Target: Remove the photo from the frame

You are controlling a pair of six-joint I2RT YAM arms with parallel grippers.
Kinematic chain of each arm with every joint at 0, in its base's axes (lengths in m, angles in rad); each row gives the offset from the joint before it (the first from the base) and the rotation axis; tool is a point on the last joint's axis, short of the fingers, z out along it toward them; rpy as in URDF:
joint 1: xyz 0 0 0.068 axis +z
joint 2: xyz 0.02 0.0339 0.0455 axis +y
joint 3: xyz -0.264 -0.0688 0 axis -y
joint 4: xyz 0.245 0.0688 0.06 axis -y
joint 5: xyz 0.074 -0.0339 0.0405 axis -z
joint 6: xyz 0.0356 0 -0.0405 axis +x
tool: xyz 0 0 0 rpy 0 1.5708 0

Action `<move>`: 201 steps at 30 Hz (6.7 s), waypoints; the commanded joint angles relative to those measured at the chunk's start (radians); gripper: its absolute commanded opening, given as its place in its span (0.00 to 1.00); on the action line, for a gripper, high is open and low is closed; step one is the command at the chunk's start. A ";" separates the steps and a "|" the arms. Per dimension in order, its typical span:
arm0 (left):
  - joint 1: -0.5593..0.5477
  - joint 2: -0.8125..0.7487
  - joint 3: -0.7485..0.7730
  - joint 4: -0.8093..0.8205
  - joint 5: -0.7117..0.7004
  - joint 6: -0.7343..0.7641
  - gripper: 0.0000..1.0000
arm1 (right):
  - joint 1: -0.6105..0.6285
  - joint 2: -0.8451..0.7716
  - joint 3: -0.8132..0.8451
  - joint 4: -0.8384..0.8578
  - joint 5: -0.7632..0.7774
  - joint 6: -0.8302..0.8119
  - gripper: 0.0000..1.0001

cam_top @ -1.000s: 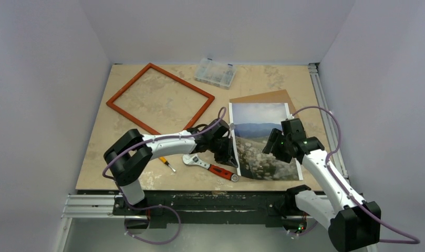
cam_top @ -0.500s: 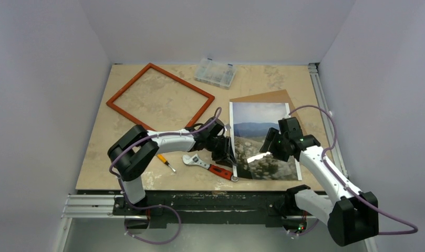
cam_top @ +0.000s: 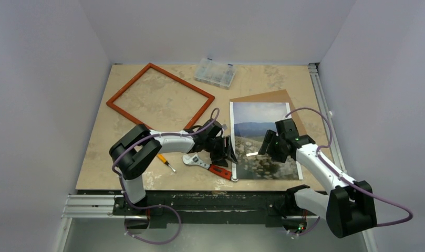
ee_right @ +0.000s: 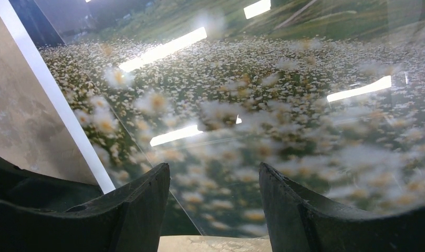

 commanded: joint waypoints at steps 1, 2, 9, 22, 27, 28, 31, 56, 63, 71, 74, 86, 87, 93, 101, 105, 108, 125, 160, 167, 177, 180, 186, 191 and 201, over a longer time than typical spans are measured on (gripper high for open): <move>0.008 -0.013 -0.019 -0.010 -0.067 -0.008 0.56 | 0.004 -0.003 -0.017 0.045 0.003 0.001 0.61; 0.008 -0.003 -0.015 -0.004 -0.064 -0.010 0.58 | 0.004 -0.001 -0.018 0.046 0.003 0.001 0.62; 0.004 0.071 0.032 0.078 -0.044 -0.029 0.60 | 0.004 0.010 -0.022 0.055 0.006 -0.001 0.61; -0.001 0.136 -0.177 0.775 -0.012 -0.284 0.40 | 0.004 0.025 -0.026 0.065 0.000 -0.004 0.61; -0.001 0.125 -0.162 0.783 -0.034 -0.255 0.30 | 0.006 0.035 -0.024 0.070 -0.009 -0.003 0.61; -0.001 0.120 -0.156 0.763 -0.039 -0.241 0.27 | 0.006 0.034 -0.023 0.068 -0.010 -0.003 0.61; -0.001 0.098 -0.124 0.655 -0.048 -0.187 0.18 | 0.006 0.026 -0.011 0.057 -0.002 -0.004 0.61; 0.001 -0.066 0.161 -0.166 -0.077 -0.039 0.00 | -0.070 0.096 0.153 0.034 0.191 -0.040 0.98; 0.006 -0.035 0.192 -0.187 -0.059 -0.023 0.00 | -0.335 0.183 0.192 0.125 0.080 -0.125 0.99; 0.018 -0.019 0.215 -0.210 -0.037 -0.013 0.00 | -0.432 0.339 0.216 0.218 0.070 -0.177 0.99; 0.036 -0.032 0.228 -0.252 -0.035 0.019 0.00 | -0.446 0.409 0.222 0.237 0.046 -0.183 0.99; 0.172 -0.222 0.314 -0.474 0.064 0.163 0.00 | -0.450 0.464 0.247 0.228 0.018 -0.197 0.98; 0.189 -0.238 0.323 -0.486 0.084 0.171 0.00 | -0.450 0.467 0.249 0.227 0.015 -0.199 0.99; 0.312 -0.262 0.544 -0.716 0.235 0.283 0.00 | -0.451 0.475 0.276 0.198 -0.010 -0.216 0.98; 0.419 -0.272 0.794 -0.553 0.414 0.116 0.00 | -0.449 0.427 0.349 0.112 -0.015 -0.214 0.98; 0.418 -0.238 0.865 -0.341 0.377 -0.059 0.00 | -0.442 0.355 0.423 0.028 -0.054 -0.193 0.98; 0.391 -0.191 0.941 -0.218 0.296 -0.145 0.00 | -0.435 0.292 0.499 -0.051 -0.055 -0.184 0.98; 0.153 -0.015 0.799 0.022 0.038 -0.130 0.00 | -0.440 -0.011 0.932 -0.320 0.137 -0.105 0.98; -0.021 -0.064 0.274 -0.165 -0.796 -0.543 0.00 | -0.436 -0.090 0.520 -0.233 0.046 -0.190 0.95; -0.100 0.014 0.379 -0.234 -0.825 -0.697 0.00 | -0.437 -0.112 0.535 -0.275 0.011 -0.226 0.95; -0.171 0.076 0.396 -0.222 -0.842 -0.763 0.00 | -0.436 -0.164 0.519 -0.324 0.016 -0.268 0.95; -0.183 0.102 0.421 -0.212 -0.819 -0.760 0.00 | -0.437 -0.170 0.523 -0.332 0.005 -0.268 0.95; -0.209 0.160 0.471 -0.206 -0.789 -0.756 0.00 | -0.437 -0.176 0.520 -0.334 0.008 -0.270 0.95; -0.237 0.196 0.491 -0.204 -0.756 -0.779 0.00 | -0.438 -0.189 0.501 -0.333 0.012 -0.271 0.95; -0.242 0.189 0.460 -0.169 -0.706 -0.775 0.37 | -0.439 -0.196 0.493 -0.331 0.013 -0.269 0.95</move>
